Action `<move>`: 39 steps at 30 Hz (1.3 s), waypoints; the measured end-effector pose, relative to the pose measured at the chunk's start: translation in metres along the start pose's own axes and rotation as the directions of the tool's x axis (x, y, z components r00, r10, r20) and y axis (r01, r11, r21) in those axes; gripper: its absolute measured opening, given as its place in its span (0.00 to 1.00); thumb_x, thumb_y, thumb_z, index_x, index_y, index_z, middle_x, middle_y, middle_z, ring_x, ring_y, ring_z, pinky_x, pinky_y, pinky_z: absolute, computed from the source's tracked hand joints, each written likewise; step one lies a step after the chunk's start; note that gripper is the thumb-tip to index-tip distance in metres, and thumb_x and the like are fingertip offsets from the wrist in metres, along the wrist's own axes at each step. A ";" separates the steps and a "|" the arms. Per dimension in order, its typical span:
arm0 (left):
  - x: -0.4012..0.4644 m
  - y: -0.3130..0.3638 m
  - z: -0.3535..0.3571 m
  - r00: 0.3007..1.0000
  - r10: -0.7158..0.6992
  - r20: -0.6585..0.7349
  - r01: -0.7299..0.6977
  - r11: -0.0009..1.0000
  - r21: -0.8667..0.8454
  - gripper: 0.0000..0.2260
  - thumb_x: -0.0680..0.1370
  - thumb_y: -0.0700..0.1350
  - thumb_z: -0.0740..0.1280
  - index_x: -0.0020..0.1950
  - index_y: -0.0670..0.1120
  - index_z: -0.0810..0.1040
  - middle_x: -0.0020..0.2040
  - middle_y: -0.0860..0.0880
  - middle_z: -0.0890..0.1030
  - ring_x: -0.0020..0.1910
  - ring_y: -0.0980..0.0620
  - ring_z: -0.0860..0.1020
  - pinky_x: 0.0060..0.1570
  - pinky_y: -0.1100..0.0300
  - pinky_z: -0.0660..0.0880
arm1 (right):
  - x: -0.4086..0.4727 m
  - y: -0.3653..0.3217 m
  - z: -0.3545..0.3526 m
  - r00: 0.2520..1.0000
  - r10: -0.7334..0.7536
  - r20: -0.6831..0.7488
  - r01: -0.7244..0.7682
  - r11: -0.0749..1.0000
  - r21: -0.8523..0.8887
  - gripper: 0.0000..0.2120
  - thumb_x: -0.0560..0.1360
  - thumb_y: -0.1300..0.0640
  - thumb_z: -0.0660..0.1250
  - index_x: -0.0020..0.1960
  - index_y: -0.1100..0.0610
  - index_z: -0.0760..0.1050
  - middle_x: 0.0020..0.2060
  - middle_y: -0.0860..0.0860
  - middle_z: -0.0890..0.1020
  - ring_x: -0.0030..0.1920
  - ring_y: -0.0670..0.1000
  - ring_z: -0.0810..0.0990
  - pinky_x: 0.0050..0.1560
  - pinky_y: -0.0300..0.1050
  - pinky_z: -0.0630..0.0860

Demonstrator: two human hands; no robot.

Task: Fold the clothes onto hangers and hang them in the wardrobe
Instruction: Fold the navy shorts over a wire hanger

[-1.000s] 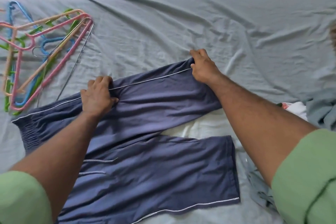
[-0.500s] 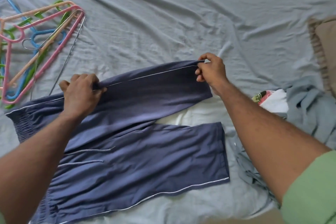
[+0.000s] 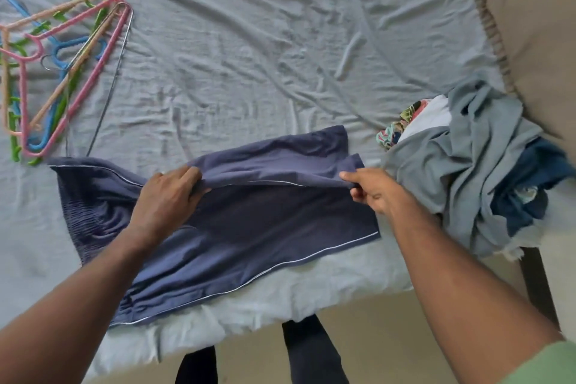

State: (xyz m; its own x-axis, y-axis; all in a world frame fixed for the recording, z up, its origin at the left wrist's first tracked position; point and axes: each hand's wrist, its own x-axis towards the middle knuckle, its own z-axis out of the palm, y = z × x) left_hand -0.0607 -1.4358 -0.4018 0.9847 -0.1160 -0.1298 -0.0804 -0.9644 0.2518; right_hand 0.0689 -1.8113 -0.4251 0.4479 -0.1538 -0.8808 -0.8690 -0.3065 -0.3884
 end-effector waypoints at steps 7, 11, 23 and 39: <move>-0.036 0.021 0.012 0.999 -0.031 -0.014 0.032 0.999 0.031 0.13 0.81 0.45 0.69 0.40 0.43 0.68 0.34 0.42 0.74 0.31 0.36 0.76 0.29 0.48 0.70 | -0.017 0.033 0.004 0.974 -0.208 -0.095 0.228 0.912 0.340 0.07 0.84 0.60 0.63 0.49 0.53 0.76 0.45 0.52 0.80 0.43 0.49 0.79 0.34 0.43 0.78; -0.055 0.041 0.019 0.991 0.107 -0.085 -0.102 0.993 0.063 0.11 0.80 0.49 0.62 0.41 0.44 0.69 0.34 0.42 0.74 0.32 0.36 0.76 0.30 0.48 0.69 | -0.029 0.052 -0.014 0.909 -0.274 -0.314 0.387 0.836 0.390 0.07 0.78 0.62 0.67 0.41 0.54 0.76 0.35 0.51 0.78 0.31 0.48 0.77 0.27 0.42 0.75; -0.092 0.070 0.082 0.936 0.117 0.331 -0.151 0.985 0.078 0.20 0.61 0.42 0.83 0.42 0.47 0.73 0.35 0.47 0.77 0.35 0.42 0.80 0.30 0.52 0.71 | 0.013 0.144 -0.044 0.881 -0.241 -0.407 0.118 0.945 -0.305 0.09 0.73 0.59 0.74 0.40 0.64 0.78 0.33 0.55 0.79 0.36 0.56 0.79 0.43 0.60 0.83; -0.115 0.071 0.080 0.913 0.037 0.406 0.059 0.974 -0.221 0.09 0.73 0.42 0.76 0.42 0.41 0.76 0.43 0.44 0.79 0.46 0.39 0.79 0.40 0.51 0.77 | -0.034 0.132 -0.004 0.692 -0.633 -0.347 0.236 0.653 -0.720 0.19 0.69 0.61 0.80 0.54 0.59 0.73 0.55 0.58 0.75 0.54 0.61 0.77 0.55 0.55 0.74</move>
State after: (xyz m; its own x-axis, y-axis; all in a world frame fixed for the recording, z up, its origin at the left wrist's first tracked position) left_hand -0.1919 -1.5098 -0.4460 0.8337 -0.2376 -0.4985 0.0139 -0.8934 0.4490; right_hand -0.0601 -1.8505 -0.4452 0.9330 -0.2388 -0.2694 -0.3104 -0.9127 -0.2659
